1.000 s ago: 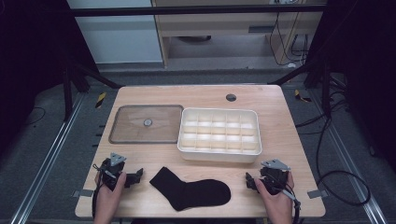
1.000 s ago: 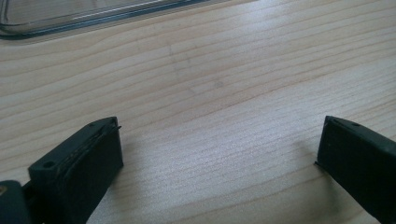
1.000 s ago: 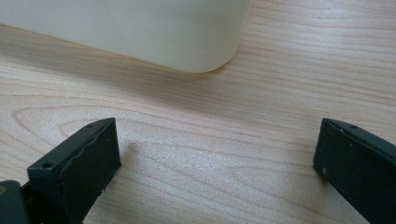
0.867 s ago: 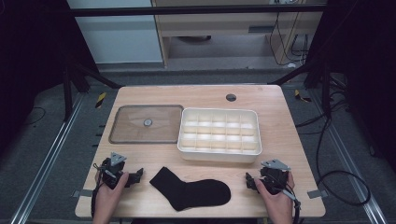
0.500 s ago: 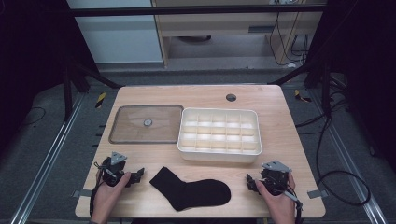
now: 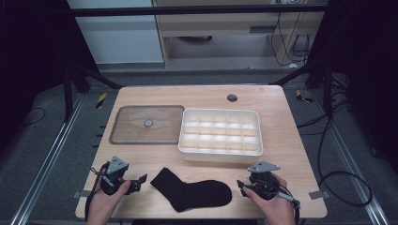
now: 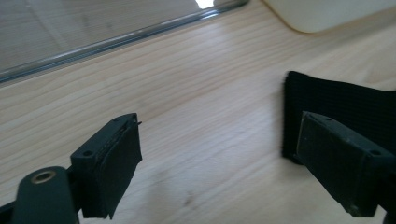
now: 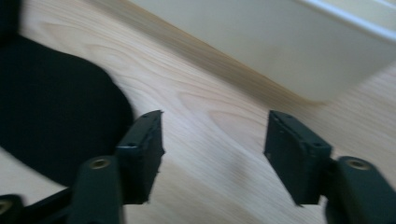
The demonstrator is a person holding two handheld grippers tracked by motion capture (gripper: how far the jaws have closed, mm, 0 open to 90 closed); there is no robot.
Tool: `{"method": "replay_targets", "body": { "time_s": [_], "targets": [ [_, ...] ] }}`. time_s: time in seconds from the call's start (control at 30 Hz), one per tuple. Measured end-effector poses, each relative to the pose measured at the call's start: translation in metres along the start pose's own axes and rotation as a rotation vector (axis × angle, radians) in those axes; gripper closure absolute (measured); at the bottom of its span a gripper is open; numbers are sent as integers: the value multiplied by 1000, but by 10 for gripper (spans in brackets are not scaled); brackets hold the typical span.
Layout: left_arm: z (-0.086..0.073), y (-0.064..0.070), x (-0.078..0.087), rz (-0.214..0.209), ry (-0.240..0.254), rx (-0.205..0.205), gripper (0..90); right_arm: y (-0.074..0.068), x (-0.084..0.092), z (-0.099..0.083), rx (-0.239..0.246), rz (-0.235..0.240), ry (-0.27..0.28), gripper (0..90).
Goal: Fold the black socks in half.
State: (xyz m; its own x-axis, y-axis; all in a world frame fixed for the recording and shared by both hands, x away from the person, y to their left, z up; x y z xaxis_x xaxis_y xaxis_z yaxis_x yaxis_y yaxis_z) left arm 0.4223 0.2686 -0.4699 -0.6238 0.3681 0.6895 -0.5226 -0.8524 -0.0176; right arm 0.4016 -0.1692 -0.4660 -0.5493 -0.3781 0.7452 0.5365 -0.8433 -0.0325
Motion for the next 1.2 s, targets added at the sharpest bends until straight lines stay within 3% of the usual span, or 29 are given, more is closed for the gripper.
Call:
{"method": "replay_targets", "body": {
  "time_s": [0.03, 0.07, 0.13, 0.3, 0.43, 0.53, 0.7, 0.83, 0.93, 1.03, 1.1, 1.17, 1.2],
  "targets": [
    [0, 0, 0, 0, 0, 0, 151, 0, 0, 0, 0, 0, 0, 410],
    [7, 8, 2, 4, -37, -40, 155, -4, 5, 9, 1, 38, -10, 475],
    [16, 16, 5, -14, -55, -63, 167, -7, 7, 16, 10, 64, -23, 528],
    [31, 27, 4, -28, -108, -122, 193, -19, 2, 23, 19, 138, -85, 670],
    [36, 35, 1, -53, -148, -158, 239, -30, -11, 23, 29, 148, -137, 684],
    [36, 39, -1, -81, -156, -150, 274, -35, -19, 22, 28, 149, -160, 649],
    [33, 41, -4, -71, -173, -162, 322, -44, -26, 20, 17, 160, -179, 626],
    [32, 38, -6, -76, -186, -155, 342, -48, -32, 18, 29, 129, -207, 595],
    [31, 35, -6, -82, -189, -143, 345, -48, -35, 16, 12, 122, -221, 558],
    [31, 34, -5, -85, -189, -144, 345, -50, -37, 15, 16, 131, -238, 579],
    [30, 34, -5, -82, -193, -139, 353, -50, -38, 15, 29, 140, -241, 694],
    [29, 35, -6, -86, -196, -137, 368, -52, -39, 15, 25, 149, -243, 728],
    [27, 36, -8, -94, -207, -137, 380, -53, -38, 16, 54, 163, -234, 796]
  ]
}}
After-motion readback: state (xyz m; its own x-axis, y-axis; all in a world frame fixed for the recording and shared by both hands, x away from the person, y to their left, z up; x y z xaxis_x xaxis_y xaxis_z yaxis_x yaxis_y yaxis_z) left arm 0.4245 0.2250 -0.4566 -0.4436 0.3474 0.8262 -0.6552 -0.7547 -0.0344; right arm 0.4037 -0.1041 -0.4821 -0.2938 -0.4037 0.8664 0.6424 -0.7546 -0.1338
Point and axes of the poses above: each handheld gripper's, and its own axes: x roughly backward along the jaws, z roughly out of its top, y roughly to its right, the point moved 1 cm from there along -x, roughly forward along the jaws, and after that the axes turned 2 degrees about z, right-handed, at the moved point
